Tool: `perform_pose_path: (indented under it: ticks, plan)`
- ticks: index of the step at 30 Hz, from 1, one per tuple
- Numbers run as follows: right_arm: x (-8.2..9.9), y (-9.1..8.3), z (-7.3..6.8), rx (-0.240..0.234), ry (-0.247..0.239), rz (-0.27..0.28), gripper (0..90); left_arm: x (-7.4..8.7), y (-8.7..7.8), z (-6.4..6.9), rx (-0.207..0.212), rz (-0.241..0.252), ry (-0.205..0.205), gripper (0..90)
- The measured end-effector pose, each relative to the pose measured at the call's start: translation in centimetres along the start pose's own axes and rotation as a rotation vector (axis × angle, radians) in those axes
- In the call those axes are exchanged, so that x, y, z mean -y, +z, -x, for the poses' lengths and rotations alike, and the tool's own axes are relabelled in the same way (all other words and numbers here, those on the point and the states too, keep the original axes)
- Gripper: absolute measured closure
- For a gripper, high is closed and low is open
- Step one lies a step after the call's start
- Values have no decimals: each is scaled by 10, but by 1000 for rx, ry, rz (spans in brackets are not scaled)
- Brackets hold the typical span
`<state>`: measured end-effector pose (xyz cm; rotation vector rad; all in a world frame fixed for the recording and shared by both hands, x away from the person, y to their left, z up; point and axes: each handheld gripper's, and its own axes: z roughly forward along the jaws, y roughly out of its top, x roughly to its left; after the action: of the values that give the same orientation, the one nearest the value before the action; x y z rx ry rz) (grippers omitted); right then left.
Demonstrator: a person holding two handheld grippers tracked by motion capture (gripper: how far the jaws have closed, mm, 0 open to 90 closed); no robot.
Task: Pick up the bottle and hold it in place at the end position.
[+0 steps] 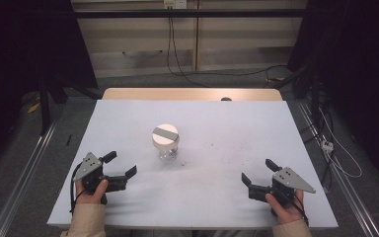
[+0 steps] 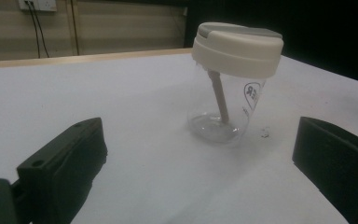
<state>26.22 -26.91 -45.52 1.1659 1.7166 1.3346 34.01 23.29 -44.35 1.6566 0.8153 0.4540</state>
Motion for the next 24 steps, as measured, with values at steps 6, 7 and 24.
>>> perform_pose_path:
  ticks: [6,7,24]
  plan:
    - [-1,3,-2,-9,-11,2,33,-2,1,1,2,15,-3,24]
    - [-1,2,-2,-9,-11,1,33,-3,3,2,4,20,-5,24]
    - [2,-5,4,13,-4,-4,34,-16,41,21,30,12,-2,31]
